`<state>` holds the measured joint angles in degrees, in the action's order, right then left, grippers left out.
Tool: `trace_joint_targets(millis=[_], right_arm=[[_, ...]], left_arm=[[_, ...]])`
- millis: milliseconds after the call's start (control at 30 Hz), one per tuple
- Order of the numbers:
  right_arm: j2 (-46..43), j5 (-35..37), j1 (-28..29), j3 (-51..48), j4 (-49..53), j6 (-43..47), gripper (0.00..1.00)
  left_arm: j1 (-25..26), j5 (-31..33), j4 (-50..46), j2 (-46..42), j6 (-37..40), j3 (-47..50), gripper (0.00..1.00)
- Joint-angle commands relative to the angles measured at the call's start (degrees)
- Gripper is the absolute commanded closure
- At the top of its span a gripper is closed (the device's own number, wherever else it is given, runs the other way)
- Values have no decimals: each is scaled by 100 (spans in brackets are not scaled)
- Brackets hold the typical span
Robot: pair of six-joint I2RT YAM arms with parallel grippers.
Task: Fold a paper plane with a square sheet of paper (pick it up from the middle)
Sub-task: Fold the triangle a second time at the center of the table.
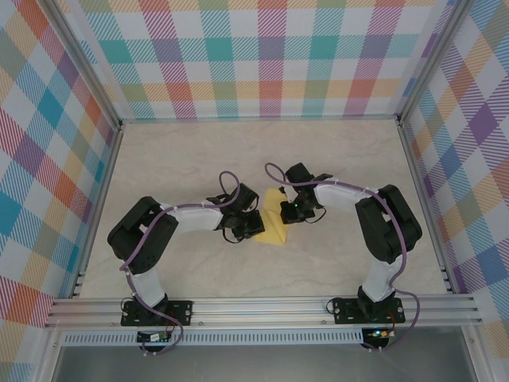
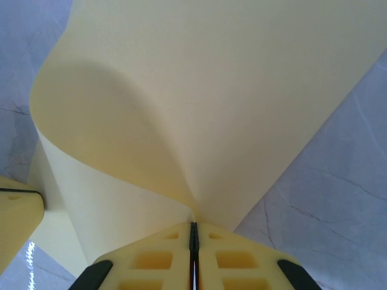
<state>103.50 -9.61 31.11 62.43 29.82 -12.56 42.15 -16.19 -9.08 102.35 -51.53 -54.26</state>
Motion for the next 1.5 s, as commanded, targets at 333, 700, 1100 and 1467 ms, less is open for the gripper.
trace_joint_targets(millis=[333, 700, 1100, 1467], right_arm=[[179, 117, -18, 94, 157, 107, 90], [70, 82, -15, 37, 195, 88, 90], [109, 116, -18, 10, 104, 93, 90], [138, 152, -18, -21, 85, 91, 90]], left_arm=[[83, 80, -270, 190, 90, 51, 90], [81, 80, -274, 161, 110, 45, 90], [81, 396, -110, -470, 26, 130, 88], [-29, -242, 1854, -656, -804, 536, 100]])
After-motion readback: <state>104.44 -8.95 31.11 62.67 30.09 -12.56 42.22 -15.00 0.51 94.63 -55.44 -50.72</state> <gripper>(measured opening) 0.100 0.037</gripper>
